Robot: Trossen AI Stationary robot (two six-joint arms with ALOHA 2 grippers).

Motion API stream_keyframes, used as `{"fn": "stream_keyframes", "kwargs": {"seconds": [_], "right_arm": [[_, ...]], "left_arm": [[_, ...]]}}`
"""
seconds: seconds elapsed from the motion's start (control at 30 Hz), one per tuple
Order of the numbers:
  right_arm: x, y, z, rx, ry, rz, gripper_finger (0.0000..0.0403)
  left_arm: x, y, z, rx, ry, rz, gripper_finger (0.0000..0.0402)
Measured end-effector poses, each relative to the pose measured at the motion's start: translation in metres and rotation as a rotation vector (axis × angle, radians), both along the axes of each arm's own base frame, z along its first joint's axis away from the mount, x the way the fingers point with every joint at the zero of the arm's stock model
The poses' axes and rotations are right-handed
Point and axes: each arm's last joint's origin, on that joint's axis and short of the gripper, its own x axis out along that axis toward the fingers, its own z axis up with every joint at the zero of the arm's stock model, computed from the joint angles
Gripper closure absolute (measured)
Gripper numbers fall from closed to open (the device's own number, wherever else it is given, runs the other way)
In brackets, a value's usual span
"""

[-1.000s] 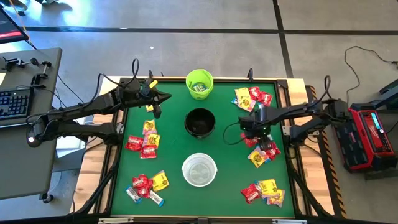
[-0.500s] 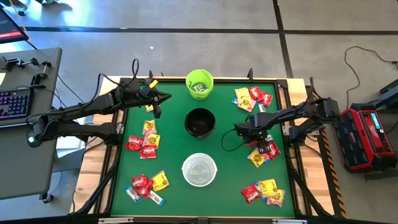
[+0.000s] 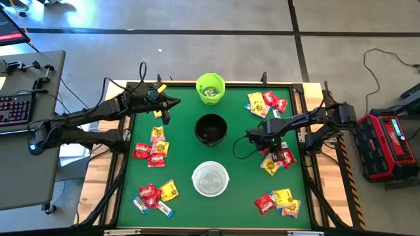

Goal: Sort candy by brand, put in halloween buckets
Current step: Put the white chocolate into the green bucket

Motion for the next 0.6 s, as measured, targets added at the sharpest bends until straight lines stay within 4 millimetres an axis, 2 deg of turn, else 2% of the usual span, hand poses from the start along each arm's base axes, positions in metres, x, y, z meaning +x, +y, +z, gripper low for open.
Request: {"fn": "stream_keyframes", "kwargs": {"seconds": [0.37, 0.6], "right_arm": [[-0.002, 0.000, 0.002, 0.008, 0.026, -0.007, 0.0360], [0.008, -0.001, 0.012, 0.000, 0.000, -0.036, 0.0361]], "left_arm": [[0.000, 0.000, 0.000, 0.000, 0.000, 0.000, 0.0401], [0.000, 0.000, 0.000, 0.000, 0.000, 0.000, 0.0401]]}}
